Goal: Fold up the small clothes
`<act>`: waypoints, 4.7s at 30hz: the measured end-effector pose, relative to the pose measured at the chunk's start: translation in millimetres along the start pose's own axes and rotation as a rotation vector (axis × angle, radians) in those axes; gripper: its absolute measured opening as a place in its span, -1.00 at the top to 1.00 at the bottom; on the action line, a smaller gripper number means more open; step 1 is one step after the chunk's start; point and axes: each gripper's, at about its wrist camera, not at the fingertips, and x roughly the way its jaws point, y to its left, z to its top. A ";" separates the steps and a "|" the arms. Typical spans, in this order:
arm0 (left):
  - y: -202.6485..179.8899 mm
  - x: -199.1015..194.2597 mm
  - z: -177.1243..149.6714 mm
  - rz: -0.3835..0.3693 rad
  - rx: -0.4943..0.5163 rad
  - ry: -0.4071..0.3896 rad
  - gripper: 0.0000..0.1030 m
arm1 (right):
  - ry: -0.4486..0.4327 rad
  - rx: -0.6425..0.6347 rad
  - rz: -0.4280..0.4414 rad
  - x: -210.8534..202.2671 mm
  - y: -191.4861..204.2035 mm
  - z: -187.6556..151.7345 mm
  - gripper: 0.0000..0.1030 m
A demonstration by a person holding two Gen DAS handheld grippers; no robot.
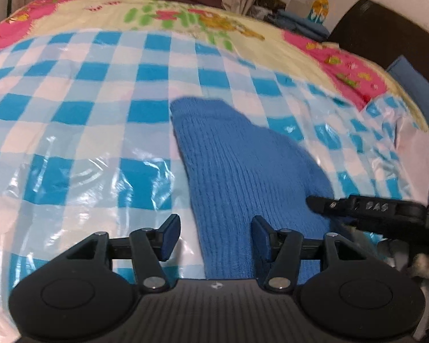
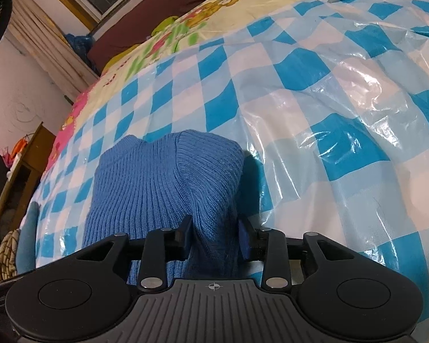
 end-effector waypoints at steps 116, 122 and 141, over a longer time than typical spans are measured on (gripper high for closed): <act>20.0 -109.6 -124.4 0.304 0.177 0.068 -0.55 | 0.049 -0.382 -0.120 -84.1 149.7 -183.1 0.24; 20.7 -108.2 -126.1 0.304 0.158 0.080 -0.57 | 0.052 -0.375 -0.123 -83.6 148.4 -183.7 0.23; 23.6 -114.5 -131.6 0.312 0.144 0.085 -0.62 | 0.023 -0.384 -0.172 -85.1 151.0 -185.7 -0.25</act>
